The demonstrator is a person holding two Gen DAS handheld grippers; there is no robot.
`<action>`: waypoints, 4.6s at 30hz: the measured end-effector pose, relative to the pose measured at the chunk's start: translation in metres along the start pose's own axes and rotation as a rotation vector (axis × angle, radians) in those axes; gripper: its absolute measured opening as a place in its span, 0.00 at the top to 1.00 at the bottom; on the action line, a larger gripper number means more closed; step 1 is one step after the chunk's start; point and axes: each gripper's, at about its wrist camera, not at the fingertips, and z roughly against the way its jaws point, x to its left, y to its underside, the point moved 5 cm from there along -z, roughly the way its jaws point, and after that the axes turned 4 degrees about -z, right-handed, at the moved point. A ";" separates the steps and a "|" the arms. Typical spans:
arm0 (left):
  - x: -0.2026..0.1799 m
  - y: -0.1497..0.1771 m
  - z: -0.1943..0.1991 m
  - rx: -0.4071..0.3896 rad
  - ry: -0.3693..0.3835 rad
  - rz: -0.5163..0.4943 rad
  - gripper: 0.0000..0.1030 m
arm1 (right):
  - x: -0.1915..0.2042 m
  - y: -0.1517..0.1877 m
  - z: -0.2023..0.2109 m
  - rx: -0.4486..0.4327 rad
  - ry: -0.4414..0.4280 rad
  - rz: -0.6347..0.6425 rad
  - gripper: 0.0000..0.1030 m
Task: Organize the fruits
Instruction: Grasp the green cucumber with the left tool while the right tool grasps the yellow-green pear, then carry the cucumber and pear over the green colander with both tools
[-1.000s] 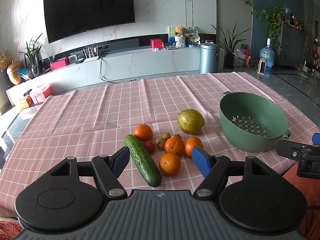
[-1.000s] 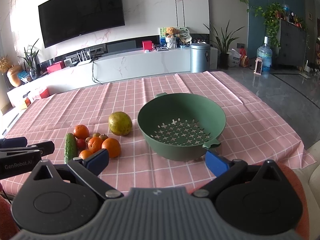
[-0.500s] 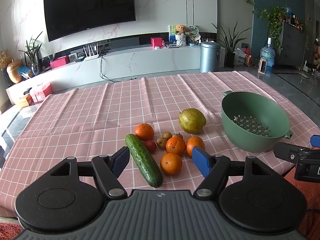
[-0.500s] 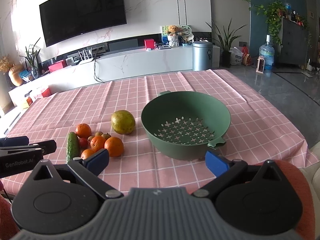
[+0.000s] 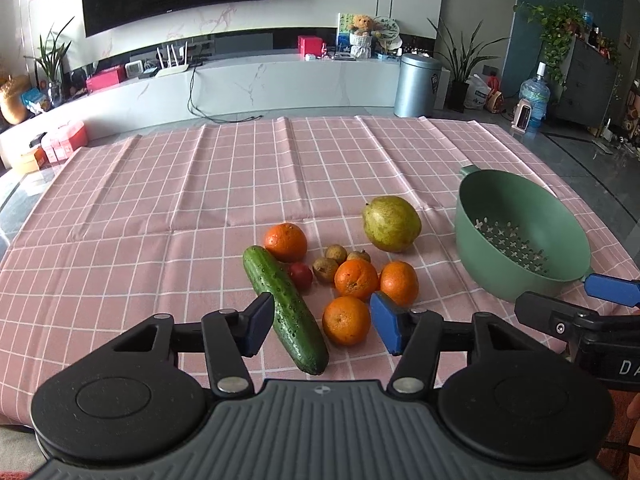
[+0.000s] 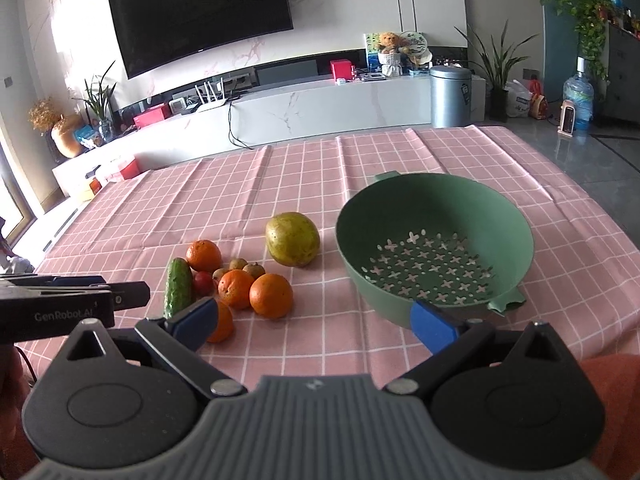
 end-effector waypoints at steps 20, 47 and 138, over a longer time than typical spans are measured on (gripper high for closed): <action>0.041 -0.015 -0.098 0.286 -0.003 0.197 0.40 | 0.034 -0.062 -0.116 0.063 -0.117 0.348 0.34; 0.048 -0.007 -0.124 0.375 0.042 0.236 0.54 | 0.048 -0.056 -0.209 0.313 -0.111 0.606 0.42; -0.066 -0.063 0.001 0.048 0.227 0.080 0.60 | -0.040 -0.039 0.003 0.114 -0.030 0.128 0.38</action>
